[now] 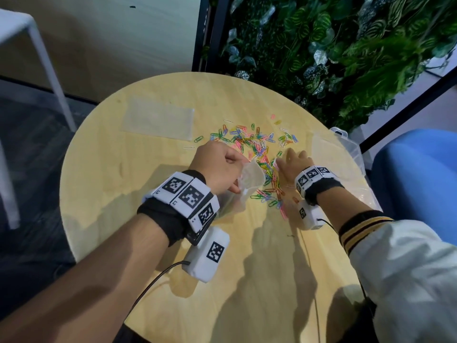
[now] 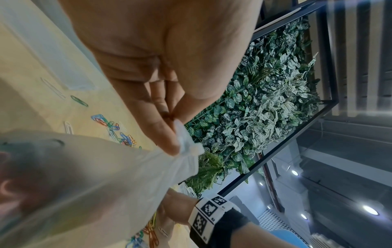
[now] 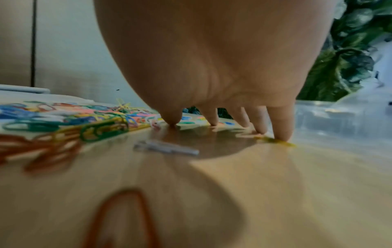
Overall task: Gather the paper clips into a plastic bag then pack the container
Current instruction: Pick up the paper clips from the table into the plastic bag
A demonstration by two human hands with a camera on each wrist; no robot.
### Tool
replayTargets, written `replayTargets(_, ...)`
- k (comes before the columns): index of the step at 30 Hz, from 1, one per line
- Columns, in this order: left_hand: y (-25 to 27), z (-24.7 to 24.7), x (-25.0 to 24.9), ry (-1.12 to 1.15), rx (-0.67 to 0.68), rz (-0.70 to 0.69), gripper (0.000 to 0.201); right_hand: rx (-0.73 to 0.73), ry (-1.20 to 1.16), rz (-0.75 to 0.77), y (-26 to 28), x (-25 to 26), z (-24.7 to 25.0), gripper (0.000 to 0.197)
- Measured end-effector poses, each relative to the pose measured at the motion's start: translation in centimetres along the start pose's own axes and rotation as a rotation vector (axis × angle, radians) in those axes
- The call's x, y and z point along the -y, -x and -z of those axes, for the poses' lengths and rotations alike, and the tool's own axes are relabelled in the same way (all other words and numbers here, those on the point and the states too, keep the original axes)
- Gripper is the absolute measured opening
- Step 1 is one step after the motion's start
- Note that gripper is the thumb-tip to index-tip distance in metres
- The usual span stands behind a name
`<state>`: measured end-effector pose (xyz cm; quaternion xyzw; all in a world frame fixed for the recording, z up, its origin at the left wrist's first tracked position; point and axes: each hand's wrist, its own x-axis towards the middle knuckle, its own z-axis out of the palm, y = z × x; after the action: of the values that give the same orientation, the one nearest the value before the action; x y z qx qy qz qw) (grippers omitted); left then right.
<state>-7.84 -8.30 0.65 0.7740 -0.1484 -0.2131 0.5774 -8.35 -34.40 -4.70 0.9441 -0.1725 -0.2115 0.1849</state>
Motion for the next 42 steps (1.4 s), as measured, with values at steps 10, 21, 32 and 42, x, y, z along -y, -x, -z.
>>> replayTargets(10,-0.1,-0.1,-0.3,0.0,0.012,0.009,0.026,-0.004,-0.215,0.006,5.2,0.7,0.4,0.032)
replayTargets(21,1.7,0.5,-0.9,-0.01,0.011,-0.016,0.022,-0.01,-0.518,0.003,6.4,4.7,0.4,0.067)
replayTargets(32,2.1,2.7,-0.6,-0.023,-0.001,-0.006,0.016,-0.157,-0.284,0.075,6.4,4.8,2.2,0.019)
replayTargets(42,1.3,1.2,-0.2,-0.016,0.012,0.062,0.022,0.056,-2.03,0.044,10.5,0.6,6.4,0.013)
